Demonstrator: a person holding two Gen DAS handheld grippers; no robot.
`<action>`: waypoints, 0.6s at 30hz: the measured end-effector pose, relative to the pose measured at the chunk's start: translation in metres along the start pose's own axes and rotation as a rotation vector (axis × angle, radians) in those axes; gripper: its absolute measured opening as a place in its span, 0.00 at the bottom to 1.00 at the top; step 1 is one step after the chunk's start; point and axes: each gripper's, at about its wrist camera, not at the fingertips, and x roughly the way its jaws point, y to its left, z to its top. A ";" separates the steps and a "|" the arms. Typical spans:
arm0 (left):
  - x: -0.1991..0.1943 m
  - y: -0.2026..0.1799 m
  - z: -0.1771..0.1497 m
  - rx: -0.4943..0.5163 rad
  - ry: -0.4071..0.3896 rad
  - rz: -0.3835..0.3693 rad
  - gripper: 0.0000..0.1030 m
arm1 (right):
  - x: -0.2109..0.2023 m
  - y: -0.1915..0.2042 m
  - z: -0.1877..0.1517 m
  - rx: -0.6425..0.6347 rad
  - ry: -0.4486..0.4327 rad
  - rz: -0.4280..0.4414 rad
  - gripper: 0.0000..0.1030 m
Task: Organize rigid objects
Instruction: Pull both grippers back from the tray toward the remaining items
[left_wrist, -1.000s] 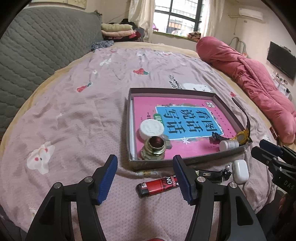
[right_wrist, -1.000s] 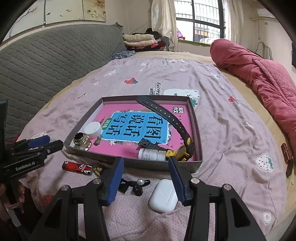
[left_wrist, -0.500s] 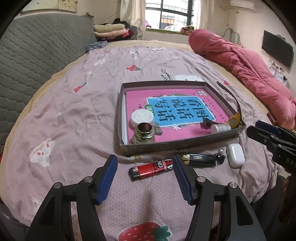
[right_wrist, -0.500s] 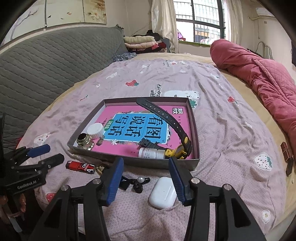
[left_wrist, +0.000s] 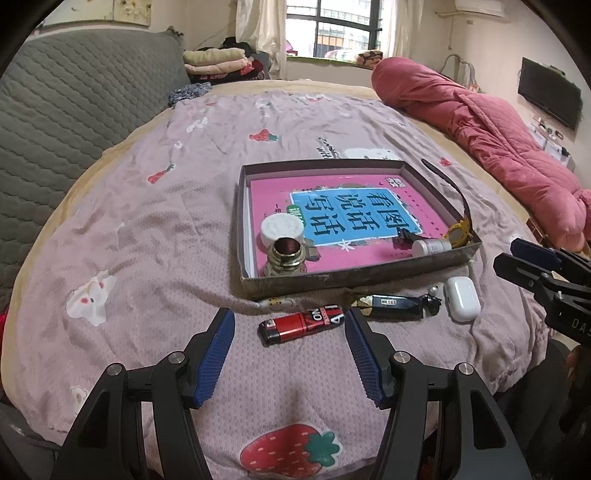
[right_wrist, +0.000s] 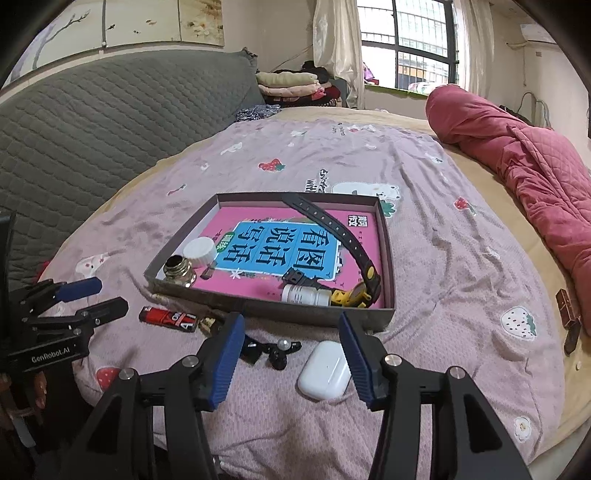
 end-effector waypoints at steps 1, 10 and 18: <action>-0.002 0.000 -0.001 -0.002 0.000 -0.006 0.62 | -0.001 0.000 -0.001 -0.004 0.004 0.001 0.51; -0.013 -0.010 -0.008 0.018 0.004 -0.054 0.62 | -0.005 0.008 -0.010 -0.030 0.020 0.012 0.51; -0.015 -0.013 -0.013 0.029 0.023 -0.067 0.62 | -0.004 0.012 -0.017 -0.037 0.048 0.036 0.52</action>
